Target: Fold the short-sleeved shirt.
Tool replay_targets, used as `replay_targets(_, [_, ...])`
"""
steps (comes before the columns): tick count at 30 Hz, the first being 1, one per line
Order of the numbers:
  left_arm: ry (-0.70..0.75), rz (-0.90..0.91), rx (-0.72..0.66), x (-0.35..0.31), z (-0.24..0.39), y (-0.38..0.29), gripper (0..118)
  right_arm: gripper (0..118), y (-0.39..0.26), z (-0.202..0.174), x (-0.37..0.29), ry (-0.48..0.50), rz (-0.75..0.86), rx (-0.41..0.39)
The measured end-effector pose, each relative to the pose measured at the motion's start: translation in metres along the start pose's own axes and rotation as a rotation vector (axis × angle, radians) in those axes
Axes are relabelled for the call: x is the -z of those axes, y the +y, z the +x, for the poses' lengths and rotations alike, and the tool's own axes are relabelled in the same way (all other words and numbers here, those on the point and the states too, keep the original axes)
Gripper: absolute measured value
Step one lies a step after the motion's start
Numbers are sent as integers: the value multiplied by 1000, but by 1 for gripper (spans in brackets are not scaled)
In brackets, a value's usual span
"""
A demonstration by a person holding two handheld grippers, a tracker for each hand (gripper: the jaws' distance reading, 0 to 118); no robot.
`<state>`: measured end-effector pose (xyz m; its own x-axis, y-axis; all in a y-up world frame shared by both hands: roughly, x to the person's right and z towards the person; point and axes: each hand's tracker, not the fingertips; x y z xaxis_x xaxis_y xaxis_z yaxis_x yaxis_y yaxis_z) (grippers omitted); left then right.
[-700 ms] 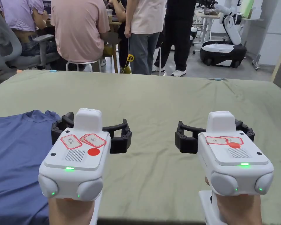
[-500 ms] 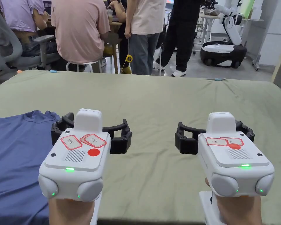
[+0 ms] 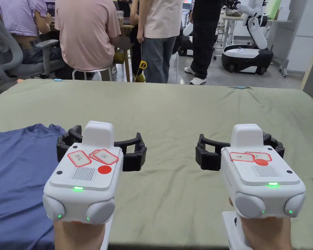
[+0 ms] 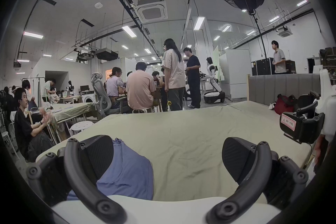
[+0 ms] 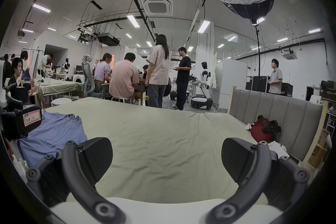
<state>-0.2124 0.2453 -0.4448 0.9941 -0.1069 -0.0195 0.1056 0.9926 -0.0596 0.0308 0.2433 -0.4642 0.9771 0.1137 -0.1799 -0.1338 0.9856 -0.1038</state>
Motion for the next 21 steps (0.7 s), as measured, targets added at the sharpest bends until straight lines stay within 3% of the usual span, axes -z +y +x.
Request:
replay_targets(15, [2,5,2,-3,-1,-3,118,118,1,4,-4,-32,26,37])
replay_targets(21, [-2,7,-5,-4,-1,-2,118,118,1,1,-5,-28,45,17])
